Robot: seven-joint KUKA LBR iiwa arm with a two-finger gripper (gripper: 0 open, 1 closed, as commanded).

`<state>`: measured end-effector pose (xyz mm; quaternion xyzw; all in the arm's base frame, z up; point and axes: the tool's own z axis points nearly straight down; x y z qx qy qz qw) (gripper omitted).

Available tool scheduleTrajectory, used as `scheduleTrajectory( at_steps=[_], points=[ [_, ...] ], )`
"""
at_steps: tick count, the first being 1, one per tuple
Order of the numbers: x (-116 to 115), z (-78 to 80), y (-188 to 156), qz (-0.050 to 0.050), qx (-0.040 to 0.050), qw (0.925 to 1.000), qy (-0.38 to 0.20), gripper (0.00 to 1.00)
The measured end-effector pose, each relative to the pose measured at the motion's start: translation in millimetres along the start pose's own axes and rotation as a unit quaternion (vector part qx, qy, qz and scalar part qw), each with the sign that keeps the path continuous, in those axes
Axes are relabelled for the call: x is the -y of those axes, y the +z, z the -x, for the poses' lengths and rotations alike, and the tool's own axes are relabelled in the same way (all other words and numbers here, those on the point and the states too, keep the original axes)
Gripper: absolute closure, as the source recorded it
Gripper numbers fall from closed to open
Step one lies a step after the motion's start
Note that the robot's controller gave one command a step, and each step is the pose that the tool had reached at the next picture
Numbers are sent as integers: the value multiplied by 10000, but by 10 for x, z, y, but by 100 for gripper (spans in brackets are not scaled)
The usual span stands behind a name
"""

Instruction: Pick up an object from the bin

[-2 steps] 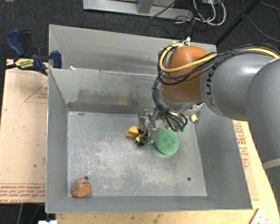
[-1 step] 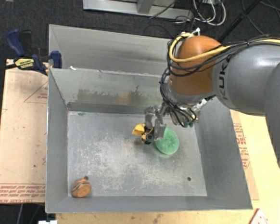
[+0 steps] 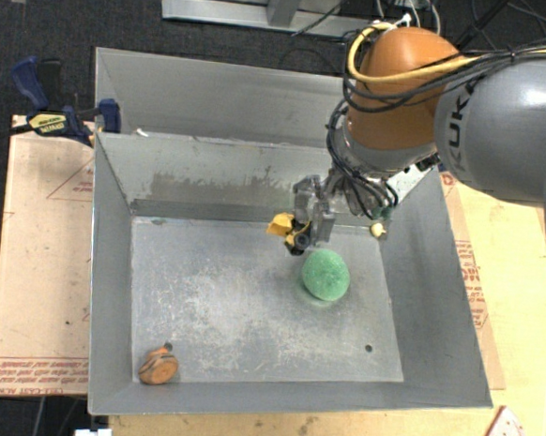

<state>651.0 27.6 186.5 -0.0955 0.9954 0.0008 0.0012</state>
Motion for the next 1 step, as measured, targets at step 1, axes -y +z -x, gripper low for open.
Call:
scheduleTrajectory(
  at_steps=[1],
  points=[
    [-6,-310,-371,-1,-9,9998,-173,100]
  ],
)
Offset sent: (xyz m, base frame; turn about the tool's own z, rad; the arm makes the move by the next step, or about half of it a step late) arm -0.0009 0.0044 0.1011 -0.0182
